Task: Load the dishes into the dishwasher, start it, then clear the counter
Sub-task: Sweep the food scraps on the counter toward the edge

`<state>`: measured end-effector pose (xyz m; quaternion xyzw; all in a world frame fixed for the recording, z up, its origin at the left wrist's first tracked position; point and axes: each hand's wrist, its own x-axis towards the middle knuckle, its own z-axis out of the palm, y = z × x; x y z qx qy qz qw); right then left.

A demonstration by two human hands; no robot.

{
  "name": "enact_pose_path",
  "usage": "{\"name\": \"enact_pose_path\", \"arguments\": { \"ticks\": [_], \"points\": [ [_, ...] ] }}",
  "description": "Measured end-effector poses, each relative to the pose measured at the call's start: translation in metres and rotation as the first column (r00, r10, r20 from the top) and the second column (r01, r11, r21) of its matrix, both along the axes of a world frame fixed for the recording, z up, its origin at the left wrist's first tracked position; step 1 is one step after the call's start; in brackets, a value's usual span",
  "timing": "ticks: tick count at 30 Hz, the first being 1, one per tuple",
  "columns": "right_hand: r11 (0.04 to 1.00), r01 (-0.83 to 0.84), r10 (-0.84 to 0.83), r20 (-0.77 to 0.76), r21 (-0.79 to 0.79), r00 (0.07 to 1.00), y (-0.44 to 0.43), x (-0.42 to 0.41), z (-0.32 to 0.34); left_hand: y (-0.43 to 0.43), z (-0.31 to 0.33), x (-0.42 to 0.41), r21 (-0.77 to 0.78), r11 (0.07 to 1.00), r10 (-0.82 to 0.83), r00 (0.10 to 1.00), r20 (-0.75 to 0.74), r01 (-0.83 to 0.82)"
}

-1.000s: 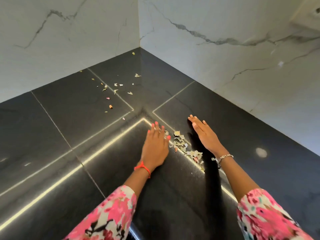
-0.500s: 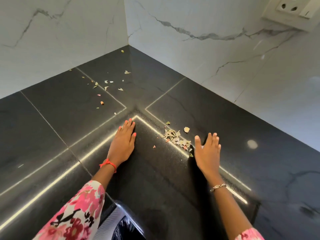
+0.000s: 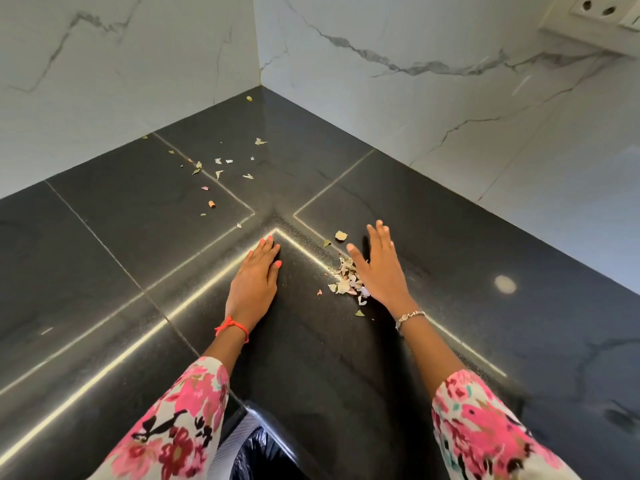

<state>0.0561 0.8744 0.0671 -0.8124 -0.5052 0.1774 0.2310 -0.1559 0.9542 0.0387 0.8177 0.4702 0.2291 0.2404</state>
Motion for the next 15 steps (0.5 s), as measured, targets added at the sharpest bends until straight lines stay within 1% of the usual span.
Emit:
{"name": "enact_pose_path", "arguments": {
  "ticks": [3, 5, 6, 9, 11, 13, 15],
  "points": [
    [0.984, -0.176, 0.176, 0.004, -0.017, 0.984, 0.014, -0.011, 0.000, -0.001, 0.003, 0.000, -0.071, 0.997, 0.049, 0.989, 0.143, -0.039],
    [0.970, -0.242, 0.242, 0.000, -0.021, 0.970, 0.018, -0.023, 0.000, -0.002, 0.007, -0.001, -0.142, 0.988, 0.092, 0.966, 0.240, -0.058],
    [0.968, -0.252, 0.252, -0.004, -0.014, 0.968, 0.017, -0.027, -0.002, -0.003, 0.008, -0.001, -0.162, 0.985, 0.100, 0.959, 0.265, -0.058],
    [0.973, -0.229, 0.231, -0.054, 0.041, 0.972, 0.003, -0.036, -0.004, -0.003, 0.010, -0.001, -0.181, 0.982, 0.098, 0.954, 0.283, -0.047],
    [0.974, -0.223, 0.226, -0.081, 0.039, 0.971, -0.011, -0.039, 0.000, -0.001, 0.008, -0.001, -0.195, 0.980, 0.101, 0.955, 0.279, -0.047],
    [0.973, -0.232, 0.231, -0.060, 0.000, 0.971, -0.025, -0.041, 0.006, -0.001, 0.006, -0.002, -0.210, 0.976, 0.112, 0.953, 0.283, -0.052],
    [0.964, -0.265, 0.266, 0.027, -0.037, 0.964, -0.039, -0.041, 0.010, -0.002, 0.006, -0.002, -0.209, 0.977, 0.102, 0.954, 0.282, -0.042]
  ]
}}
